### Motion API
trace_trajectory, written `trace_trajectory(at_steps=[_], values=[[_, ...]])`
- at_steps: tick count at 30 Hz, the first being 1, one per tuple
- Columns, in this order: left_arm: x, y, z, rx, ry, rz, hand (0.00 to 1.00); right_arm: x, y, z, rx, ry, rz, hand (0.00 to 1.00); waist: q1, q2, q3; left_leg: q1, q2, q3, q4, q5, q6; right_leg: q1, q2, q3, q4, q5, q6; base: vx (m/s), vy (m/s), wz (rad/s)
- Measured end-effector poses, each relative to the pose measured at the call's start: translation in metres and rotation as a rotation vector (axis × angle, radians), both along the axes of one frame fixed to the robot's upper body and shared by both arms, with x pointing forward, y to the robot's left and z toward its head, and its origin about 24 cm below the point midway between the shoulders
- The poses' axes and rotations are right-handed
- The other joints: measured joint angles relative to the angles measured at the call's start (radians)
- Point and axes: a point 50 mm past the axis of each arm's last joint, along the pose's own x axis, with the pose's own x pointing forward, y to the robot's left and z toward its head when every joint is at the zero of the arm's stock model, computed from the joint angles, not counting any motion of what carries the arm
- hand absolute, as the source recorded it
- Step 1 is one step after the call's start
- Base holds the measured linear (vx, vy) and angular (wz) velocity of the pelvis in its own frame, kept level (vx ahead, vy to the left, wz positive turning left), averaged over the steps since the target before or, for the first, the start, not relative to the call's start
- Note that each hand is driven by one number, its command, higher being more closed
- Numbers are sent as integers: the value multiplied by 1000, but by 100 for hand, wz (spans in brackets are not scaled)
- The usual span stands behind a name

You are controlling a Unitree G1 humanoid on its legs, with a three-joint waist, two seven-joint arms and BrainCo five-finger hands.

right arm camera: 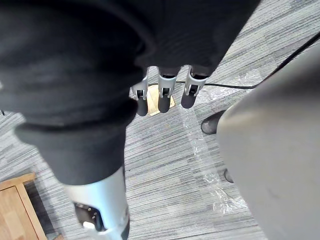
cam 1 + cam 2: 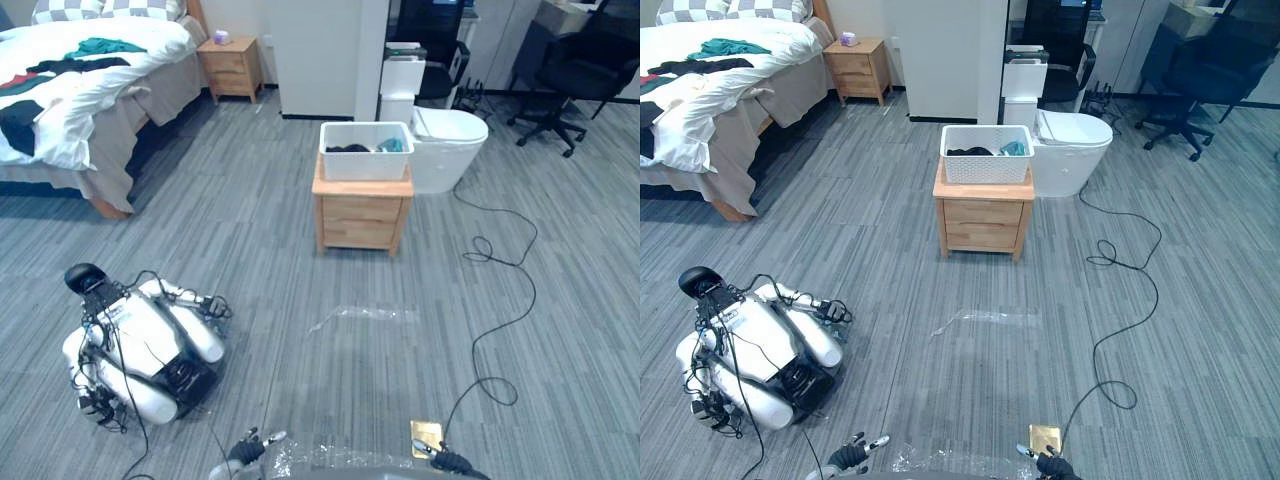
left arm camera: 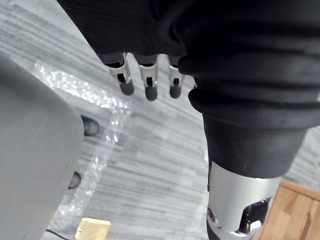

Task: Pick up the laundry basket with both hands and put the clothes into the washing machine.

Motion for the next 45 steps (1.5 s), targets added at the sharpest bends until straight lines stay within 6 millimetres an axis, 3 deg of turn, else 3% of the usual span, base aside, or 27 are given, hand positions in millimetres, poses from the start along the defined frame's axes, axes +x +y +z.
trace_trajectory(at_steps=[7, 8, 10, 12, 14, 16, 18, 20, 23, 24, 26, 27, 29, 30, 31, 32, 34, 35, 37, 38, 41, 42, 43, 44, 45], values=[[1, -1, 0, 1, -1, -27, 0, 0, 0, 0, 8, 0, -15, 0, 0, -3, 1, 6, -4, 14, -30, 11, 5, -20, -2, 11, 6, -1, 2, -15, -11, -5], [2, -1, 0, 2, -2, -29, 0, 0, 0, 0, 10, -1, -21, 0, -1, -6, 4, 3, -5, 12, -27, 9, 7, -27, -5, 8, 29, -14, 18, 26, 5, 6], [6, -1, 1, 1, -12, -36, 0, 0, -2, 0, 13, -5, -49, 0, -2, -3, 12, -2, -7, 2, -13, 3, 17, -72, -14, -16, 132, -56, 43, 17, 6, 10], [9, -3, 2, -9, -19, -22, 0, 2, -4, 1, 19, -20, -85, 0, -1, -3, 41, 15, -13, -3, 2, -12, 37, -163, -38, -57, 382, -113, 63, -36, 31, 8], [11, 0, 3, 0, -32, -15, 0, 5, -4, 2, 28, -41, -122, 0, -2, -9, 67, 52, -30, 0, 7, -24, 51, -285, -85, -84, 693, -124, 59, -17, 68, 2], [11, 4, 3, 6, -32, 4, 0, 5, -3, 2, 38, -45, -133, 0, -4, -26, 71, 90, -42, -1, 6, -40, 60, -329, -123, -110, 807, -138, 53, 52, 63, -2], [9, 5, 3, -2, -33, 47, 0, 5, -3, 2, 45, -48, -140, 0, -4, -24, 71, 104, -34, -4, 14, -74, 64, -354, -139, -163, 760, -157, 33, 104, 62, -9], [9, 4, 2, -12, -26, 68, 0, 7, -5, 2, 52, -58, -158, 0, -11, -14, 73, 96, -4, -10, 22, -97, 63, -371, -104, -189, 548, -144, 20, 235, 3, -2], [8, 4, 2, -20, -20, 69, 0, 11, -6, 3, 55, -64, -178, 0, -31, -8, 83, 103, 43, -39, 22, -128, 19, -373, -51, -195, 200, 3, 19, 341, -90, 20], [9, 6, 2, -23, -23, 86, 0, 10, -6, 3, 58, -61, -187, 0, -34, -10, 85, 116, 52, -46, 25, -144, 3, -373, -46, -185, 154, 44, 25, 509, -191, 41], [7, 7, 2, -33, -27, 124, 0, 7, -6, 2, 67, -54, -212, 0, -37, -10, 84, 146, 84, -67, 56, -203, -39, -365, -32, -165, 159, 66, -7, 440, -202, 49], [6, 9, 2, -36, -29, 156, 0, 7, -7, 2, 67, -53, -215, 0, -39, 6, 75, 160, 128, -80, 93, -243, -69, -359, 0, -163, 200, 100, -53, 716, -327, 48], [7, 13, 3, -35, -38, 189, 0, 10, -3, 2, 78, -59, -210, 0, -25, -7, 63, 81, 161, -99, 307, -240, -91, -329, 34, -180, 225, 72, -100, 617, -290, 27], [9, 14, 3, -35, -44, 198, 0, 10, -3, 3, 79, -66, -215, 0, -24, -3, 65, 16, 168, -104, 477, -218, -108, -303, 52, -185, 221, 52, -115, 455, -254, 1], [9, 7, 3, -60, -52, 229, 0, 14, -7, 4, 65, -80, -198, 0, -25, 20, 79, -77, 187, -111, 740, -131, -112, -238, 79, -183, 195, 28, -132, 678, -359, -20], [12, 4, 4, -70, -65, 238, 0, 18, -12, 6, 43, -89, -150, 0, -5, 42, 91, -161, 214, -119, 973, -96, -121, -174, 110, -165, 169, 23, -142, 561, -268, -39], [21, 6, 7, -68, -108, 237, 0, 28, -7, 8, 38, -96, -57, 0, 25, 29, 111, -256, 216, -102, 1210, -102, -121, -64, 125, -114, 139, 15, -155, 490, -238, -63], [26, 9, 10, -62, -130, 239, 0, 31, -2, 8, 41, -98, -21, 0, 28, 17, 120, -299, 217, -85, 1250, -105, -117, -19, 122, -94, 127, 13, -158, 524, -255, -60], [32, 11, 13, -64, -164, 246, 0, 47, 5, 12, 47, -137, 4, 0, 31, 5, 127, -398, 214, -51, 1233, -117, -98, 45, 120, -60, 96, 8, -164, 397, -141, -48], [35, 10, 14, -75, -178, 267, 0, 57, 7, 15, 39, -160, 7, 0, 41, 13, 133, -456, 208, -34, 1150, -128, -81, 82, 118, -29, 71, 3, -170, 367, -24, -76], [31, 9, 13, -92, -171, 306, 0, 66, 10, 18, 41, -192, 9, 0, 77, 13, 143, -504, 173, -4, 750, -125, -81, 154, 91, 29, 20, -37, -137, 371, 74, -77], [27, 10, 12, -90, -164, 318, 0, 67, 9, 19, 38, -202, 7, 0, 80, 15, 141, -491, 155, 5, 499, -96, -97, 180, 79, 36, -3, -83, -132, 375, 153, -46], [20, 8, 9, -95, -147, 336, 0, 63, 6, 19, 28, -199, 5, 0, 79, 39, 134, -473, 159, 23, 269, -44, -95, 210, 86, 35, -24, -125, -120, 379, 176, -36], [19, 6, 8, -102, -140, 348, 0, 60, 3, 18, 22, -191, -1, 0, 78, 50, 132, -473, 161, 28, 216, -33, -95, 225, 92, 37, -28, -140, -116, 469, 257, -19], [14, 9, 7, -101, -131, 374, 0, 49, -2, 15, 15, -164, -24, 0, 82, 50, 128, -482, 151, 33, 218, 4, -66, 253, 84, 37, -18, -179, -101, 346, 226, -9]])
